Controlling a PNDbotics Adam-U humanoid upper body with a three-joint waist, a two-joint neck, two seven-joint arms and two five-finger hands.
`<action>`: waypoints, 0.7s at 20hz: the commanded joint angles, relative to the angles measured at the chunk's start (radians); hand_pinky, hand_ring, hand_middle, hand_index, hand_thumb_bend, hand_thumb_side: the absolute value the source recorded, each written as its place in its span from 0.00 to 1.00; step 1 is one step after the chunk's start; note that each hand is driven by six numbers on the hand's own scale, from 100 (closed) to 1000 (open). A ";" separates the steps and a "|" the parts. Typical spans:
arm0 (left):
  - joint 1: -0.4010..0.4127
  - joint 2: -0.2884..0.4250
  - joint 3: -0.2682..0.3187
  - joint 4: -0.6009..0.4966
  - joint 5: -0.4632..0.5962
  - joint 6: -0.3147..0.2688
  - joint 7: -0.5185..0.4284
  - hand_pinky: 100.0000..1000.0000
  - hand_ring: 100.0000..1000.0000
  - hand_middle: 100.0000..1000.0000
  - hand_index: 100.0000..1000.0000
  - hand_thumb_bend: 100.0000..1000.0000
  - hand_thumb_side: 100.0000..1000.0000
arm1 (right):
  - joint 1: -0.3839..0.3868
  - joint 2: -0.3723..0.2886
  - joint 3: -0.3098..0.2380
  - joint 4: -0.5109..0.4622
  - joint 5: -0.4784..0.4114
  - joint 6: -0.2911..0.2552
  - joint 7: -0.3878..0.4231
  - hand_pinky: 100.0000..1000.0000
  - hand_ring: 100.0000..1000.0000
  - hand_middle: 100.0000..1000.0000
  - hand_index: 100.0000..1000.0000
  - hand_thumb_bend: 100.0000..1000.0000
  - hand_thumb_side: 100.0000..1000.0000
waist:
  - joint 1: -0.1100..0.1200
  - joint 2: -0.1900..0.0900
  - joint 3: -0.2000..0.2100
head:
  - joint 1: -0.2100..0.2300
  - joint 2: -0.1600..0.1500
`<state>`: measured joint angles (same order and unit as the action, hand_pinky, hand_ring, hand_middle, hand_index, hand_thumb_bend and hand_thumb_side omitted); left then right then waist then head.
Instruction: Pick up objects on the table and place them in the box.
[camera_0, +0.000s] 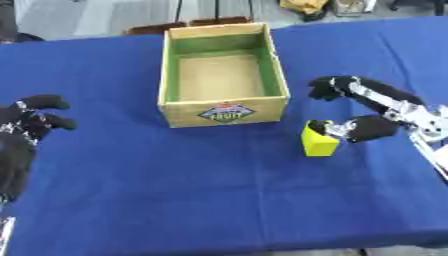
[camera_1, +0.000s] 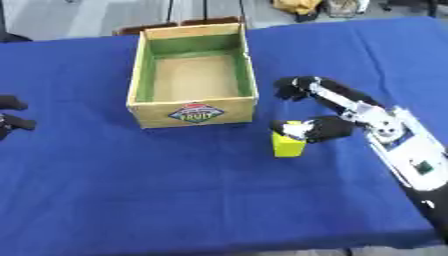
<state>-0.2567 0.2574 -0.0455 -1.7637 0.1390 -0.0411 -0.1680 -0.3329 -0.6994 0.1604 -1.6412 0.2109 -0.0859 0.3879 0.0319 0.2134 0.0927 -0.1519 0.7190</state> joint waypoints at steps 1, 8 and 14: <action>-0.007 0.024 0.007 -0.010 0.001 -0.001 -0.003 0.72 0.51 0.61 0.72 0.70 0.94 | -0.004 -0.031 -0.015 0.025 0.015 -0.008 0.000 0.82 0.82 0.76 0.95 0.34 0.48 | -0.001 -0.018 0.000 | -0.003 -0.004; -0.007 0.025 0.008 -0.010 0.001 -0.002 -0.004 0.72 0.51 0.61 0.72 0.70 0.94 | 0.003 -0.029 -0.016 0.083 0.029 -0.021 0.002 0.82 0.82 0.76 0.95 0.33 0.48 | -0.001 -0.019 0.000 | -0.003 -0.004; -0.007 0.025 0.008 -0.010 0.001 -0.002 -0.004 0.72 0.51 0.61 0.72 0.70 0.94 | 0.011 -0.034 -0.014 0.096 0.039 -0.033 0.016 0.83 0.84 0.77 0.96 0.36 0.48 | -0.001 -0.019 0.000 | -0.004 -0.003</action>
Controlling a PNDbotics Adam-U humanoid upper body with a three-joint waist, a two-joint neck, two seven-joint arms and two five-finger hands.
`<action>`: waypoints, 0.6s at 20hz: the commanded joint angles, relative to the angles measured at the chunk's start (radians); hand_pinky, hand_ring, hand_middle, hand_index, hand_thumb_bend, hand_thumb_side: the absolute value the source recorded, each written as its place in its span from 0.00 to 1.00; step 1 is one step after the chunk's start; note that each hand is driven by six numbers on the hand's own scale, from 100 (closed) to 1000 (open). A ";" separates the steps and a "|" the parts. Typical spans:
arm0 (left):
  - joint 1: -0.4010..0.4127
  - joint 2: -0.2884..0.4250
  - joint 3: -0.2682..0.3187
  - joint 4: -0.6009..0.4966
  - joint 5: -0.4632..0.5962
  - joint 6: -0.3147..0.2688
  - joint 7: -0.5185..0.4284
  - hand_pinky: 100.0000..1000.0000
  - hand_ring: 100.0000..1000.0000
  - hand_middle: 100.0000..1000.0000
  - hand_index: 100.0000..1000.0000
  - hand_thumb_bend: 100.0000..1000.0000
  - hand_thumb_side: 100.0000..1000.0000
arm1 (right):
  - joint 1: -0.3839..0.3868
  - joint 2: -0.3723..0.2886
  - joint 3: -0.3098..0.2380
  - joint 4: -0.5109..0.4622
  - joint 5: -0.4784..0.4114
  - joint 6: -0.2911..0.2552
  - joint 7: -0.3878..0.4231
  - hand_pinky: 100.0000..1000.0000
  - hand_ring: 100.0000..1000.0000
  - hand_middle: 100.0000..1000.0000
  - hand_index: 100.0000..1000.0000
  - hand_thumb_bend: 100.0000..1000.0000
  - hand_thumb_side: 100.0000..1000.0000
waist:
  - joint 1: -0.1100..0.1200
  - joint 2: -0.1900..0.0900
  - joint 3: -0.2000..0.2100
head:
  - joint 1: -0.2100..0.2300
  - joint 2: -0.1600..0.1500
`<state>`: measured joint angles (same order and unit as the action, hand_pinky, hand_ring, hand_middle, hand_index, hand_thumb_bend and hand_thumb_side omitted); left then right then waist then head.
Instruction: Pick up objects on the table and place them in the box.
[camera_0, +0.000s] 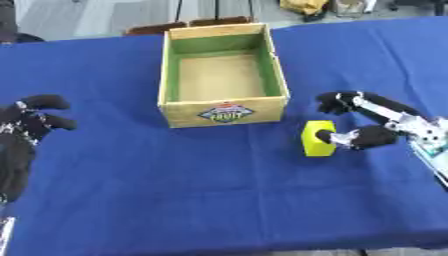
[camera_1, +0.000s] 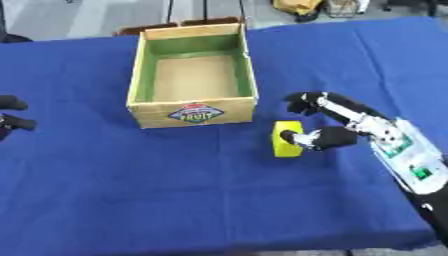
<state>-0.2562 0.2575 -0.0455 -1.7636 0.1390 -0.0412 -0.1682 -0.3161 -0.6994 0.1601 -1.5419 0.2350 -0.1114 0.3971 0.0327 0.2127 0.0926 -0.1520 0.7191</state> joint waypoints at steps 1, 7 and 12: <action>-0.007 0.025 0.007 -0.010 0.001 -0.001 -0.004 0.72 0.51 0.61 0.72 0.70 0.94 | -0.005 -0.035 -0.014 -0.001 0.018 -0.009 0.012 0.83 0.84 0.78 0.96 0.36 0.48 | -0.002 -0.018 0.000 | -0.004 -0.003; -0.006 0.025 0.008 -0.009 0.001 -0.002 -0.004 0.72 0.51 0.61 0.72 0.70 0.94 | -0.001 -0.037 -0.015 0.018 0.028 -0.017 0.029 0.83 0.84 0.78 0.97 0.36 0.49 | -0.002 -0.019 0.000 | -0.004 -0.002; -0.007 0.025 0.008 -0.010 0.001 -0.002 -0.004 0.72 0.51 0.61 0.72 0.70 0.94 | 0.000 -0.037 -0.016 0.035 0.033 -0.021 0.034 0.84 0.85 0.78 0.97 0.37 0.48 | -0.001 -0.019 0.000 | -0.003 -0.004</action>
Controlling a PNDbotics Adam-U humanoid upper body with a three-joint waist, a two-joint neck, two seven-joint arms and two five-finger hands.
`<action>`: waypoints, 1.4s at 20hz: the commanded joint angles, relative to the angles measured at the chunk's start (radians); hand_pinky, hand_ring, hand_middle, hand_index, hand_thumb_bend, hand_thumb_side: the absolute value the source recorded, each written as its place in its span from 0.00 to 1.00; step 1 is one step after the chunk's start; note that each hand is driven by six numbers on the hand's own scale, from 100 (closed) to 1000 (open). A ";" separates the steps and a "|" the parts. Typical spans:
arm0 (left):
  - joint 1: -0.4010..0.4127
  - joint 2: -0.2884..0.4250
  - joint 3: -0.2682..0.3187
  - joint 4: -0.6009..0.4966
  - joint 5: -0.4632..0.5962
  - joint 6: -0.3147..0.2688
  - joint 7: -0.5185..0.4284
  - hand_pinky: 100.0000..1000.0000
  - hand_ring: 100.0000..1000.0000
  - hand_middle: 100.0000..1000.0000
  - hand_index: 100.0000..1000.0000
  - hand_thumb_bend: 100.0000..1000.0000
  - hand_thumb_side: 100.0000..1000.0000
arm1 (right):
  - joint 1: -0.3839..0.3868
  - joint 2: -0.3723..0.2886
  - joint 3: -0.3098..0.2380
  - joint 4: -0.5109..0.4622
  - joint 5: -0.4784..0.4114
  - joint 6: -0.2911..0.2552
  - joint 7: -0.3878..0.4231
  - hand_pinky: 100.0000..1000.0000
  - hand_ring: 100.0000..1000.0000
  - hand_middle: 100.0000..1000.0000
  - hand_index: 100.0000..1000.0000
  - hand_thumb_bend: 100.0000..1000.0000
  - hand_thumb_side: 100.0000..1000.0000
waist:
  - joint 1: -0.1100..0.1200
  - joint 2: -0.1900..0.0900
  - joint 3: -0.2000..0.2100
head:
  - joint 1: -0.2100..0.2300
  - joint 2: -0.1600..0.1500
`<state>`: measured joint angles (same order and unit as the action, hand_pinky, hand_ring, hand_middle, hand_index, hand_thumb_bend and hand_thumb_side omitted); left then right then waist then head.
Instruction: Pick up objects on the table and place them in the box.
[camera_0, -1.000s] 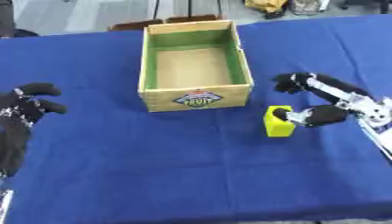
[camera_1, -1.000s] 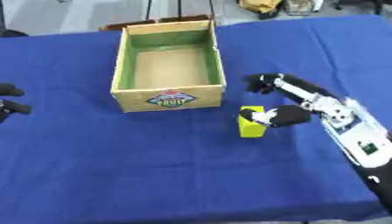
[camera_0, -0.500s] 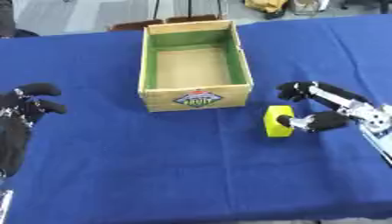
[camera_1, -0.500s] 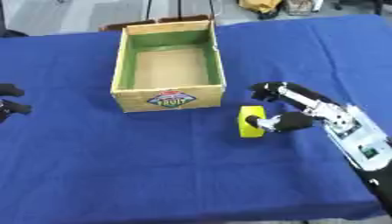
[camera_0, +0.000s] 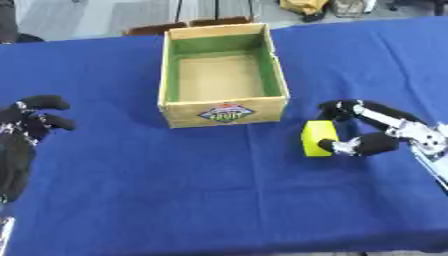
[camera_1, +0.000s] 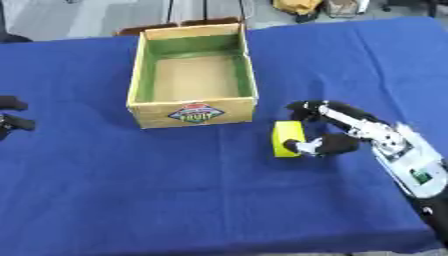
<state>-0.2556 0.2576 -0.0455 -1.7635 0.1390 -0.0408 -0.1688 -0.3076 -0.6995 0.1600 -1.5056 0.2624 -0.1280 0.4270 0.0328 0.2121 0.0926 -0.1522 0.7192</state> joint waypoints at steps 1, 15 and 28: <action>-0.007 0.025 0.008 -0.010 0.001 -0.002 -0.004 0.72 0.51 0.61 0.72 0.70 0.94 | -0.008 -0.037 -0.016 0.001 0.006 -0.005 0.005 0.84 0.85 0.78 0.97 0.37 0.48 | -0.001 -0.018 0.000 | -0.003 -0.004; -0.008 0.025 0.008 -0.010 0.001 -0.002 -0.004 0.72 0.51 0.61 0.72 0.70 0.94 | -0.016 -0.031 -0.010 0.013 0.062 -0.027 -0.005 0.83 0.84 0.78 0.96 0.35 0.47 | -0.001 -0.018 0.003 | -0.004 -0.003; -0.009 0.024 0.007 -0.009 0.002 -0.002 -0.006 0.72 0.51 0.61 0.72 0.69 0.94 | -0.020 -0.030 0.010 -0.037 0.173 -0.074 -0.002 0.83 0.84 0.77 0.94 0.35 0.47 | -0.001 -0.018 0.004 | -0.005 -0.003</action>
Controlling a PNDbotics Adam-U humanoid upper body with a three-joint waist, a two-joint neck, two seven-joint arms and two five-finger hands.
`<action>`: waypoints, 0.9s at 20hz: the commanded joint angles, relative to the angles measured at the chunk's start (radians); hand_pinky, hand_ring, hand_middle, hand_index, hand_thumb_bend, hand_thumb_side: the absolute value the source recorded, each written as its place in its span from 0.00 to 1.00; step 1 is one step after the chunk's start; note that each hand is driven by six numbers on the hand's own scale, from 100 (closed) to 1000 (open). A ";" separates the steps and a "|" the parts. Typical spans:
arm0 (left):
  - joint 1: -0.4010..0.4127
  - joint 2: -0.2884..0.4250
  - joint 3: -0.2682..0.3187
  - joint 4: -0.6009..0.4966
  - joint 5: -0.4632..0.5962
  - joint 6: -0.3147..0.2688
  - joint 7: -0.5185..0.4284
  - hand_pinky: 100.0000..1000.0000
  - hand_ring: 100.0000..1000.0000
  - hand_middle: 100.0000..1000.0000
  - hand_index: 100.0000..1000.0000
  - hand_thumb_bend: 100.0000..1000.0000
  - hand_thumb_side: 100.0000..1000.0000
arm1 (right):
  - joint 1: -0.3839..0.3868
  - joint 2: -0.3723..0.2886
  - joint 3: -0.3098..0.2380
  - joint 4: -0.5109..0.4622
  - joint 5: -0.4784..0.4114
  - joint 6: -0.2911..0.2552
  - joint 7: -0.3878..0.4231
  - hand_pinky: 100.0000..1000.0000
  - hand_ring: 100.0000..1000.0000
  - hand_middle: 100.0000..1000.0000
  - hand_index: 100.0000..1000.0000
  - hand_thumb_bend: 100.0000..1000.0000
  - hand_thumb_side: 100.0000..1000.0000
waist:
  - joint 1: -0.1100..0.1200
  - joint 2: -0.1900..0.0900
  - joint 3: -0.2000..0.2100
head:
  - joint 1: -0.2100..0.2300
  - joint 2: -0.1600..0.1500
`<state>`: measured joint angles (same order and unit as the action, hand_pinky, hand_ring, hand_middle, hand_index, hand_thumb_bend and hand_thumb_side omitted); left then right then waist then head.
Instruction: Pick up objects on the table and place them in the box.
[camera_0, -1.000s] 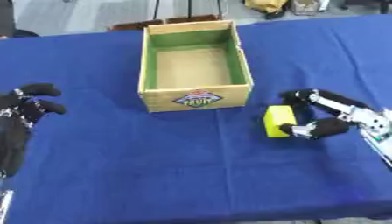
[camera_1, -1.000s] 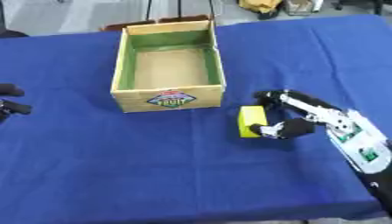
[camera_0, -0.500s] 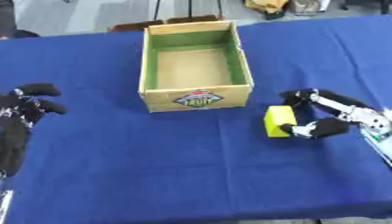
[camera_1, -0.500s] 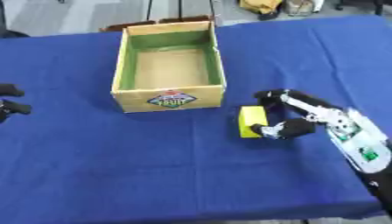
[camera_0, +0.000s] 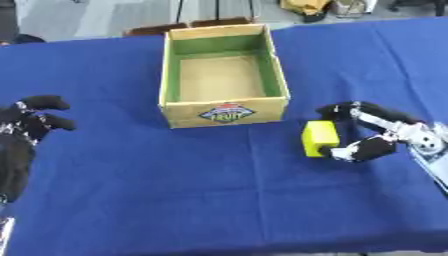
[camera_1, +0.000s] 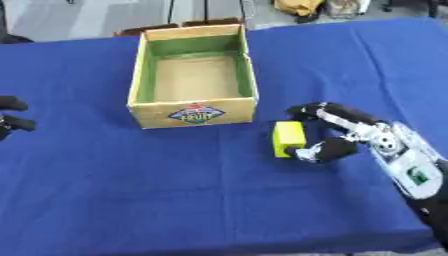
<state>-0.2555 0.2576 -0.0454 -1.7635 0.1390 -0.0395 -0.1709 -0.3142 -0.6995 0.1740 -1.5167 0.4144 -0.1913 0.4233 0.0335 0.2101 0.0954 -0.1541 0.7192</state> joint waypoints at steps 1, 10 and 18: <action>-0.009 0.024 0.007 -0.009 0.002 -0.003 -0.004 0.72 0.51 0.61 0.72 0.69 0.94 | -0.013 -0.029 -0.002 -0.028 0.026 -0.013 0.003 0.83 0.84 0.77 0.94 0.35 0.47 | -0.002 -0.016 0.001 | -0.003 -0.003; -0.008 0.024 0.008 -0.009 0.002 -0.003 -0.004 0.72 0.51 0.61 0.72 0.69 0.95 | -0.009 -0.027 0.003 -0.040 0.076 -0.020 -0.028 0.80 0.79 0.68 0.90 0.17 0.34 | -0.002 -0.016 0.002 | -0.004 -0.003; -0.007 0.023 0.007 -0.009 0.002 -0.004 -0.005 0.72 0.51 0.62 0.72 0.69 0.95 | -0.009 -0.023 0.010 -0.040 0.118 -0.009 -0.069 0.78 0.75 0.62 0.88 0.02 0.25 | -0.001 -0.016 0.000 | -0.005 -0.003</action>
<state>-0.2555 0.2576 -0.0454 -1.7633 0.1390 -0.0416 -0.1735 -0.3133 -0.6991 0.1870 -1.5362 0.5196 -0.2008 0.3621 0.0341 0.2100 0.0965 -0.1562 0.7192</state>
